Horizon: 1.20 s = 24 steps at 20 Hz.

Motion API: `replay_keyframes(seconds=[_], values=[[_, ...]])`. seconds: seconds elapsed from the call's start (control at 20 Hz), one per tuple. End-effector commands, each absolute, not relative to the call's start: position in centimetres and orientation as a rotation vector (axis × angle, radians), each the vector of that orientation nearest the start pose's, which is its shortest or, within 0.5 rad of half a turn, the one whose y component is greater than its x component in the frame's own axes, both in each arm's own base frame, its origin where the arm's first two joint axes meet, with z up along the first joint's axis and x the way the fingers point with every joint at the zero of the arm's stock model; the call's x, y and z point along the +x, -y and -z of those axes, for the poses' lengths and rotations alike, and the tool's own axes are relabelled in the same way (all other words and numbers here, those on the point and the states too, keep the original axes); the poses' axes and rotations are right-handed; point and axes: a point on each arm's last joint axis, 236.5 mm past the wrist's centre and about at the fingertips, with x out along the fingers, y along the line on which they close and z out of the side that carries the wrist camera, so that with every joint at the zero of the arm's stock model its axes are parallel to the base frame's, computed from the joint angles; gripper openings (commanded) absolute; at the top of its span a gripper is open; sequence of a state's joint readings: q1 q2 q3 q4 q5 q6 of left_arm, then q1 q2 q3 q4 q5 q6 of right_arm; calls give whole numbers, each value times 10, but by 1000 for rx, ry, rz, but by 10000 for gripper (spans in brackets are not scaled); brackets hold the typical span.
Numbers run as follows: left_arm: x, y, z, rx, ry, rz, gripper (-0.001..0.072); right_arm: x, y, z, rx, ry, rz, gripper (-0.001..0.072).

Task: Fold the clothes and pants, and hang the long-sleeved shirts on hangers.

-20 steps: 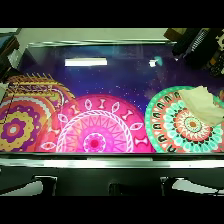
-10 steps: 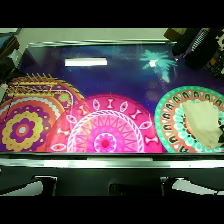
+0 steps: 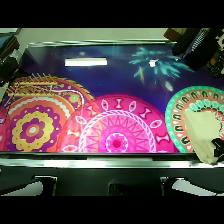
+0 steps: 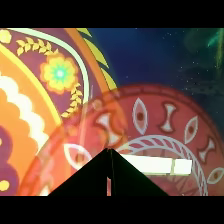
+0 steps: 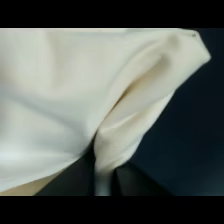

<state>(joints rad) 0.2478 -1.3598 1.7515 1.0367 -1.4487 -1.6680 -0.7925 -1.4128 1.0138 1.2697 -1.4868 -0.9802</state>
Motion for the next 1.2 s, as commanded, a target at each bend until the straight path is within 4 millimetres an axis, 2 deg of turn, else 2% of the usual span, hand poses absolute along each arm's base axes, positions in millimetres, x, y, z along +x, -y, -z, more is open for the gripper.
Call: replay_keyframes(seconds=[0.0,0.2,0.25,0.3,0.4,0.45,0.5,0.55,0.6,0.65,0.7,0.75,0.85,0.95,1.0,1.05,1.15], values=[[436,14,-201,-548,-988,176,16,117,245,62,729,-1691,1328,126],[436,14,-201,-529,-986,187,16,105,270,44,595,-1662,1398,392],[436,13,-200,-519,-985,189,16,110,278,36,576,-1604,1405,433],[436,12,-200,-507,-985,190,15,125,289,27,574,-1509,1389,431],[436,10,-198,-474,-983,197,16,182,307,2,609,-1249,1252,421],[437,8,-196,-464,-987,190,15,223,311,-16,635,-1107,1126,421],[438,6,-192,-454,-996,180,16,265,307,-36,673,-985,996,421],[439,3,-186,-434,-1008,169,15,307,293,-57,696,-894,846,420],[439,2,-177,-412,-1026,168,15,342,272,-74,693,-845,713,418],[438,2,-164,-391,-1058,152,15,372,242,-86,658,-833,584,412],[436,-1,-148,-362,-1093,126,15,393,208,-90,613,-856,478,378],[432,-5,-128,-317,-1139,90,15,407,167,-87,555,-908,377,307],[420,-9,-92,-224,-1224,34,14,418,85,-73,466,-1035,204,186],[411,-8,-68,-147,-1281,12,15,416,14,-63,370,-1131,50,107],[407,-8,-60,-120,-1303,4,15,413,-15,-61,322,-1157,-17,52],[403,-9,-54,-99,-1324,-3,15,410,-40,-61,271,-1173,-81,40],[397,-11,-48,-86,-1352,-12,17,402,-74,-59,208,-1199,-153,40]])
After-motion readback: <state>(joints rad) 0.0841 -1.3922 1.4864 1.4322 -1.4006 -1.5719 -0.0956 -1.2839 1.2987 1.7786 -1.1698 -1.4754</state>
